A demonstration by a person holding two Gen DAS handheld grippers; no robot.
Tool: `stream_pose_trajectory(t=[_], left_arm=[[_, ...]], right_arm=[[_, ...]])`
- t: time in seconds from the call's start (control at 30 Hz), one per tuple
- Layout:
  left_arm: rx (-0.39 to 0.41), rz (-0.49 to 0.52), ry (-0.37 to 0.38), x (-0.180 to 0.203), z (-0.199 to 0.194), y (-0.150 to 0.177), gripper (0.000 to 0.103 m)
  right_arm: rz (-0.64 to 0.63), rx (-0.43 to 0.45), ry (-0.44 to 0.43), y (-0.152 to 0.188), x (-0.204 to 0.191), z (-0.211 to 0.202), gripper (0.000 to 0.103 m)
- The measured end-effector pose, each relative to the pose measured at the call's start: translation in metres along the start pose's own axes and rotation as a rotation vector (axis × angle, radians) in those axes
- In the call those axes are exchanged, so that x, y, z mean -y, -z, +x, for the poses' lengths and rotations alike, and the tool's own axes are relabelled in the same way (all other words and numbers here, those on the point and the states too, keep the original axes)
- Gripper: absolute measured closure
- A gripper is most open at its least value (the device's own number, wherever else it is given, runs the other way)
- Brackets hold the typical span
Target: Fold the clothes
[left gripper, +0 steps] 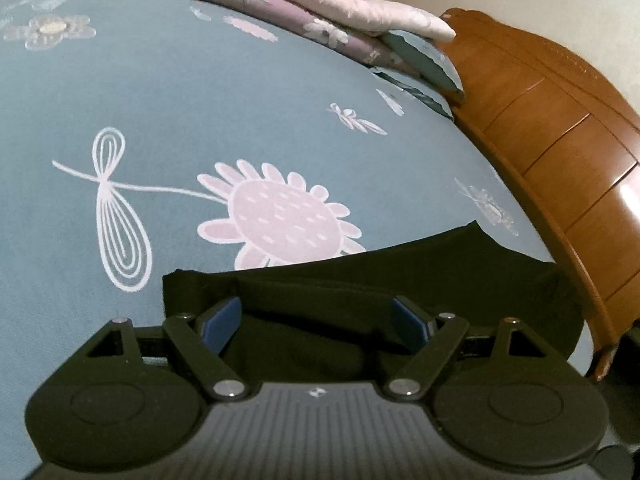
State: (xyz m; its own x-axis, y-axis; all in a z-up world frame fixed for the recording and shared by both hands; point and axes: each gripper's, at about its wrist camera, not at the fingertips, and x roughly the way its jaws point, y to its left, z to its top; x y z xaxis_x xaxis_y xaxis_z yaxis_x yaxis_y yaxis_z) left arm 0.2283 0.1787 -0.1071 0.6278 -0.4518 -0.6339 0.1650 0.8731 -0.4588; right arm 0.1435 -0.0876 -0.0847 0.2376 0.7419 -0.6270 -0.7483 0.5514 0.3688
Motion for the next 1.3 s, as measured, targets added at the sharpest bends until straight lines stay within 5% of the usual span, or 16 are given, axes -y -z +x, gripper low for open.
stream_pose_trajectory(t=[0.2,0.43,0.6,0.7,0.97,1.3], left_arm=[[0.023,0.086,0.07,0.041,-0.021,0.004,0.021],[-0.02,0.125,0.187,0.085,0.008,-0.002,0.021],[-0.104,0.096,0.137,0.087,0.051,0.006,0.021],[-0.114,0.074,0.115,0.081,0.062,0.011,0.021],[-0.092,0.136,0.074,0.104,0.032,0.007,0.021],[-0.118,0.127,0.052,0.108,0.002,0.063,0.019]], right_arm=[[-0.02,0.15,0.163,0.006,-0.003,-0.066,0.0],[0.079,0.123,0.449,0.047,0.037,-0.089,0.0],[0.159,0.065,0.477,0.072,0.061,-0.079,0.0],[0.15,0.106,0.482,0.085,0.062,-0.081,0.0],[0.108,0.122,0.557,0.09,0.051,-0.068,0.0],[0.112,0.15,0.566,0.093,0.045,-0.082,0.0]])
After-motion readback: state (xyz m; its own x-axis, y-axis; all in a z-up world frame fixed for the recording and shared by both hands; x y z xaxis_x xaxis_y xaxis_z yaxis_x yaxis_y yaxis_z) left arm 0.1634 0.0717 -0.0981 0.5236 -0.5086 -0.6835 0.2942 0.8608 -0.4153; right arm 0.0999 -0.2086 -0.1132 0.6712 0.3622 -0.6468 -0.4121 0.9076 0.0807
